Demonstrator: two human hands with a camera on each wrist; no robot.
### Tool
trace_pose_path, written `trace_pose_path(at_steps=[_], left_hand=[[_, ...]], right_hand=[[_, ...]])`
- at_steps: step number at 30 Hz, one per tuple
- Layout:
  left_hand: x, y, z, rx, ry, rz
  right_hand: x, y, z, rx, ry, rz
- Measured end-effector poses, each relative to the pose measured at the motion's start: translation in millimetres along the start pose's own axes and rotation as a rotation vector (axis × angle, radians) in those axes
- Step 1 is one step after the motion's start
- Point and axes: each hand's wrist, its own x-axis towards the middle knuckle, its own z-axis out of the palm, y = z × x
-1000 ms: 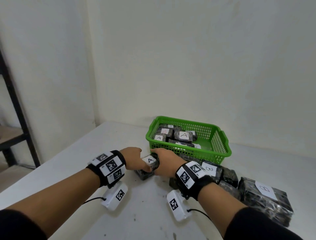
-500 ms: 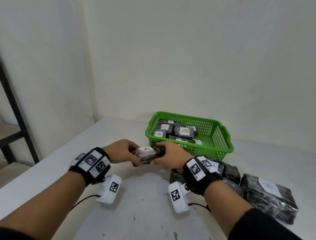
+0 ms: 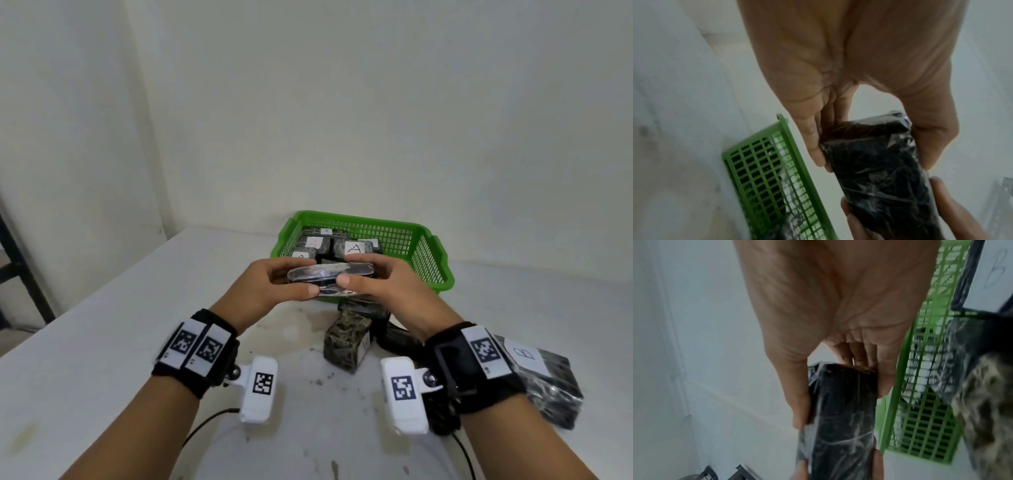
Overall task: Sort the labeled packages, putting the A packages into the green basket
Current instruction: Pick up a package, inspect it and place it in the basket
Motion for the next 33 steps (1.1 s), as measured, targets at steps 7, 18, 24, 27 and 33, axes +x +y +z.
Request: trace_pose_path(at_steps=[7,18,24,27,33], left_hand=[[22,-1,53,-0.233,-0.031,-0.032],[33,1,78,-0.211,-0.096,-0.066],[33,-5,81,-0.206,-0.129,-0.058],[32,-7,79,-0.270,-0.139,-0.078],[27,-6,78,-0.171,-0.119,-0.006]], right_hand=[[-17,12,-40,0.119,0.083,0.011],[-25,27,-67,0.114,0.110,0.043],[-32,29,-66,0.057,0.148,0.033],[-38,28,-66,0.051,0.104,0.063],[-41,30,-70,0.085,0.115,0.039]])
